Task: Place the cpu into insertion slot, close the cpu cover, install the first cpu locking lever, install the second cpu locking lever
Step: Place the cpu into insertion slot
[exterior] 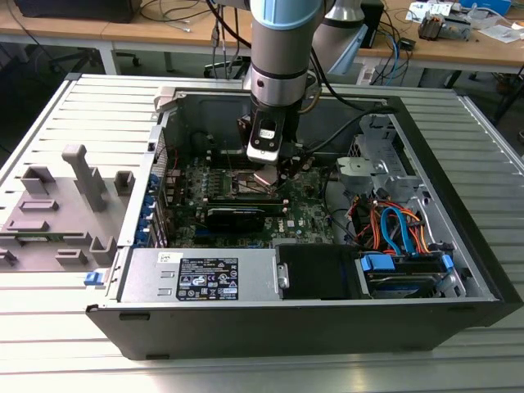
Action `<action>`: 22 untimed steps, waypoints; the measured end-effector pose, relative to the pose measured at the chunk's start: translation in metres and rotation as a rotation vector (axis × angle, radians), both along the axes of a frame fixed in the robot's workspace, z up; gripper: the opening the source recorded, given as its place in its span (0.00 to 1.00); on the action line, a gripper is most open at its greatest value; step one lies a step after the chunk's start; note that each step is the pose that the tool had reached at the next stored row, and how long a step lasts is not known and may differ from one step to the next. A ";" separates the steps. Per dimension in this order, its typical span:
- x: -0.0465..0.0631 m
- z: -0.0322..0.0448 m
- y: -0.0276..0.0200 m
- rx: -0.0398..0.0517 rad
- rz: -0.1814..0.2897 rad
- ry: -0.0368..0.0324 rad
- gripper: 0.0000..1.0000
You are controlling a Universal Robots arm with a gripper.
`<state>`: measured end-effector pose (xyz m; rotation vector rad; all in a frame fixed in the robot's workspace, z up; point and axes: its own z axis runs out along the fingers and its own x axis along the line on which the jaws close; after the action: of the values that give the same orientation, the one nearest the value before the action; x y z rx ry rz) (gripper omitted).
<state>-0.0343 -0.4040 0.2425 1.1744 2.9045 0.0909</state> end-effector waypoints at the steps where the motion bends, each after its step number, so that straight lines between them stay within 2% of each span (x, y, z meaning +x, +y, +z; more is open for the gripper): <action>1: 0.000 0.0000 0.0000 0.0000 -0.001 0.0000 0.55; 22: 0.000 0.0000 0.0000 0.0001 -0.024 0.0000 0.55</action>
<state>-0.0343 -0.4040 0.2424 1.2084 2.8898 0.0909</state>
